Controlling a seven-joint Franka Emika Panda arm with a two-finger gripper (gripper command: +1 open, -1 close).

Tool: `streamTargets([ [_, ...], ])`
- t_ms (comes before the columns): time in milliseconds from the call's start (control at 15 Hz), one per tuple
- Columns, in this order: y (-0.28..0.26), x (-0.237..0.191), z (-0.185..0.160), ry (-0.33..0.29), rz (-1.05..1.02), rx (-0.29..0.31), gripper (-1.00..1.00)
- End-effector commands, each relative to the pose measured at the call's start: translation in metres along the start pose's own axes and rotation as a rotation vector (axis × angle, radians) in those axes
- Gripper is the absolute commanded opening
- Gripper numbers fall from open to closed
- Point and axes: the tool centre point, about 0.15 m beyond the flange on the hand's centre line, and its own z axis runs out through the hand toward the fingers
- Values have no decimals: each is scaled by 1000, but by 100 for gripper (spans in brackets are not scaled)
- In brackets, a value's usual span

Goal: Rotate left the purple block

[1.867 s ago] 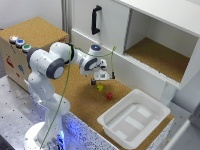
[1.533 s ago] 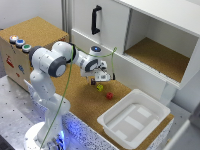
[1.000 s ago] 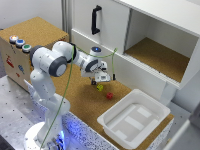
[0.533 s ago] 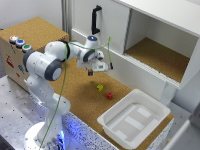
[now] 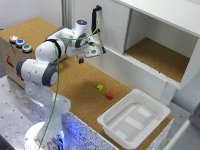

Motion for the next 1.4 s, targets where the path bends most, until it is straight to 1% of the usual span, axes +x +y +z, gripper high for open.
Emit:
streamTargets([
  [0, -4, -5, 27, 45, -131, 111, -100],
  [133, -10, -12, 36, 63, -192, 115, -100],
  [200, -15, -15, 41, 80, -223, 144, -100],
  [400, -40, -29, 66, 107, -376, 166, -100],
  [467, -44, -33, 80, 89, -410, 162, -100],
  [600, -48, -39, 101, 89, -456, 143, -100],
  [667, -47, -39, 113, 91, -446, 134, -100],
  [733, -45, -37, 126, 106, -416, 115, -100],
  [800, -44, -36, 137, 113, -402, 76, -100],
  [933, -41, -27, 150, 137, -355, 29, -100],
  [1000, -37, -21, 157, 144, -332, -12, -100],
  [1067, -36, -16, 160, 149, -313, -26, -100],
  [1133, -35, -11, 159, 137, -302, -39, -100],
  [1200, -37, -8, 157, 120, -314, -36, 100],
  [1267, -38, -7, 154, 99, -332, -19, 100],
  [1333, -42, -7, 157, 29, -355, 23, 100],
])
